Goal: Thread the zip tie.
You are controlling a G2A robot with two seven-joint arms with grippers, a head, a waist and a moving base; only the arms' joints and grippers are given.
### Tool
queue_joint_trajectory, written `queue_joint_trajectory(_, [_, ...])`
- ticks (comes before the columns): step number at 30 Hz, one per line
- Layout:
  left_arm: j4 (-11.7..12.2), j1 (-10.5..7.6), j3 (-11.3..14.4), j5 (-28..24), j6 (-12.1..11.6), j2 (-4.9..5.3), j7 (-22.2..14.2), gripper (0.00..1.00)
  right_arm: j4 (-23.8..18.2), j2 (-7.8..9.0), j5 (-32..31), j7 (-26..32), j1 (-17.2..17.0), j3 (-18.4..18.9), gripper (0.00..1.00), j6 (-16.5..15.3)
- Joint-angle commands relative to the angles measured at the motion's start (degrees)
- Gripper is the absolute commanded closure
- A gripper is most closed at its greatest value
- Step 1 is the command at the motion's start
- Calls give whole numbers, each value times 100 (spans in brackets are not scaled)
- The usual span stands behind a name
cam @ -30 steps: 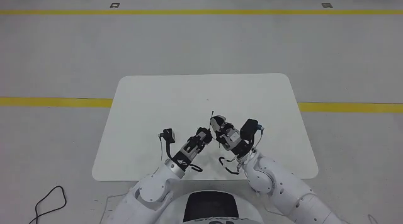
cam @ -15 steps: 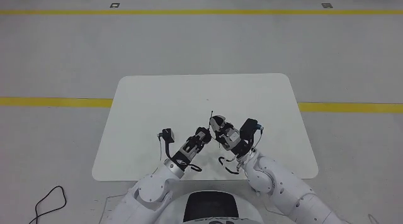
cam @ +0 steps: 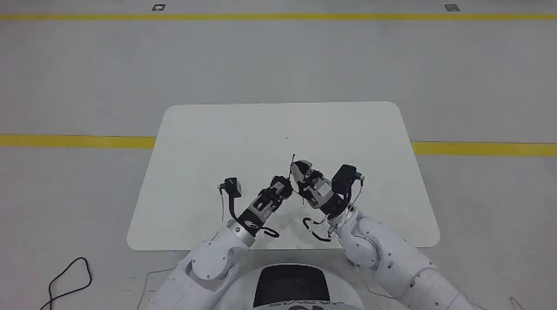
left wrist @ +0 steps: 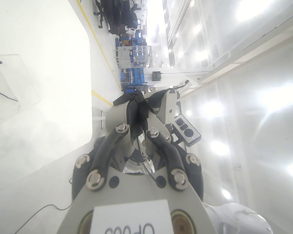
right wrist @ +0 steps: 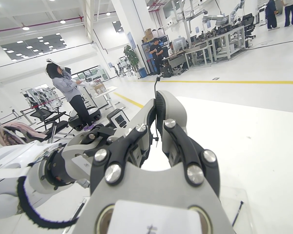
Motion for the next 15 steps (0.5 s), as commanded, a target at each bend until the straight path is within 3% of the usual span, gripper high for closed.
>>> queue_joint_trajectory(1, [15, -11, 8, -7, 0, -3, 2, 100, -2, 4, 2, 9, -3, -1, 100, 0])
queue_joint_trajectory(9, [42, -38, 19, -24, 0, -9, 9, 100, -2, 18, 46, 67, -9, -17, 100, 0])
queue_joint_trajectory(11, [44, -40, 7, -27, 0, -9, 14, 100, 2, 20, 69, 67, -8, -20, 61, 0])
queue_joint_trajectory(12, [44, -39, 1, -30, 0, -8, 14, 100, 3, 21, 76, 67, -8, -22, 37, 0])
queue_joint_trajectory(13, [45, -38, -9, -34, 0, -7, 17, 100, 6, 22, 87, 66, -9, -22, 0, 0])
queue_joint_trajectory(15, [44, -33, -32, -45, 0, -5, 22, 100, 10, 27, 110, 51, -18, -1, 0, 0])
